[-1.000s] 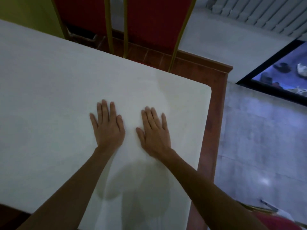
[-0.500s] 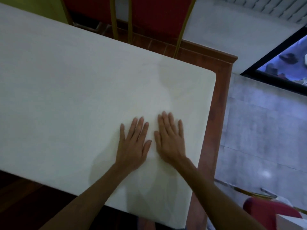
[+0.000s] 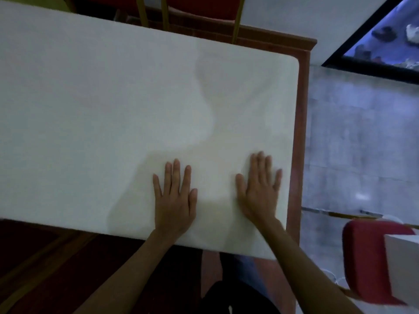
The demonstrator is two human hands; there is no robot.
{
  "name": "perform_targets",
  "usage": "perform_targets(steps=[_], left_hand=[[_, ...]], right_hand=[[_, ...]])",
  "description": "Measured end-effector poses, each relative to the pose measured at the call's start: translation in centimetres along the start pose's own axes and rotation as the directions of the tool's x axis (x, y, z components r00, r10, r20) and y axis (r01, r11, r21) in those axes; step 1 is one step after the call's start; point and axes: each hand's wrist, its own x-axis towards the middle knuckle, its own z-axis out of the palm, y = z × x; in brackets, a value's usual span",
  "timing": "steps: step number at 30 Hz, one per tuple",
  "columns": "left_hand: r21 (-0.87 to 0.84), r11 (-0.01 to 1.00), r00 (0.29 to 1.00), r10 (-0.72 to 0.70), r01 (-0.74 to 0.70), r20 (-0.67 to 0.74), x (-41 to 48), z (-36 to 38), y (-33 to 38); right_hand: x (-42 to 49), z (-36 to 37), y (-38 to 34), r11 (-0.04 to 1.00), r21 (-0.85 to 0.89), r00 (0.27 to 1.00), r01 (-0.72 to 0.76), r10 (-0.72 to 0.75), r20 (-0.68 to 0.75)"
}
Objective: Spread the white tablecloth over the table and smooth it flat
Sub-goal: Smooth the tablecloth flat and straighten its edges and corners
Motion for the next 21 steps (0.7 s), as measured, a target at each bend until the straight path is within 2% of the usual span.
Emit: perform_targets(steps=[2, 4, 7, 11, 13, 14, 16, 19, 21], left_hand=[[-0.002, 0.999, 0.999, 0.038, -0.038, 0.012, -0.1, 0.1, -0.3], [-0.018, 0.998, 0.998, 0.059, -0.059, 0.018, -0.3, 0.2, -0.7], [-0.024, 0.997, 0.997, 0.068, -0.067, 0.022, -0.5, 0.2, -0.6], [-0.041, 0.996, 0.992, 0.087, -0.084, 0.09, -0.5, 0.4, -0.7], [-0.066, 0.979, 0.974, 0.197, -0.191, 0.109, -2.1, 0.3, 0.4], [-0.062, 0.956, 0.95, 0.292, -0.287, 0.106, -3.6, 0.4, 1.5], [-0.059, 0.9, 0.891, 0.436, -0.432, 0.127, -6.4, 0.6, 4.2], [-0.061, 0.882, 0.868, 0.471, -0.468, 0.157, -8.8, 0.6, 7.0], [-0.049, 0.845, 0.829, 0.533, -0.533, 0.172, -8.5, 0.8, 6.3]], right_hand=[[-2.2, 1.6, -4.3, 0.988, 0.003, 0.988, 0.153, -0.153, 0.013], [-3.9, 2.5, -5.6, 0.986, 0.006, 0.986, 0.166, -0.166, -0.011], [-5.9, 2.2, -1.8, 0.999, 0.014, 0.996, -0.049, 0.05, -0.08], [-10.4, 1.5, 5.0, 0.96, 0.019, 0.955, -0.278, 0.279, -0.099], [-12.8, 1.1, 7.0, 0.904, 0.077, 0.901, -0.42, 0.426, -0.086], [-13.4, 1.0, 7.3, 0.892, 0.084, 0.887, -0.444, 0.451, -0.1], [-13.4, 1.0, 6.0, 0.919, 0.059, 0.909, -0.389, 0.393, -0.138], [-12.5, 1.8, 1.7, 0.983, 0.039, 0.974, -0.181, 0.184, -0.135], [-12.3, 2.8, 0.2, 0.992, 0.062, 0.988, -0.11, 0.117, -0.104]])
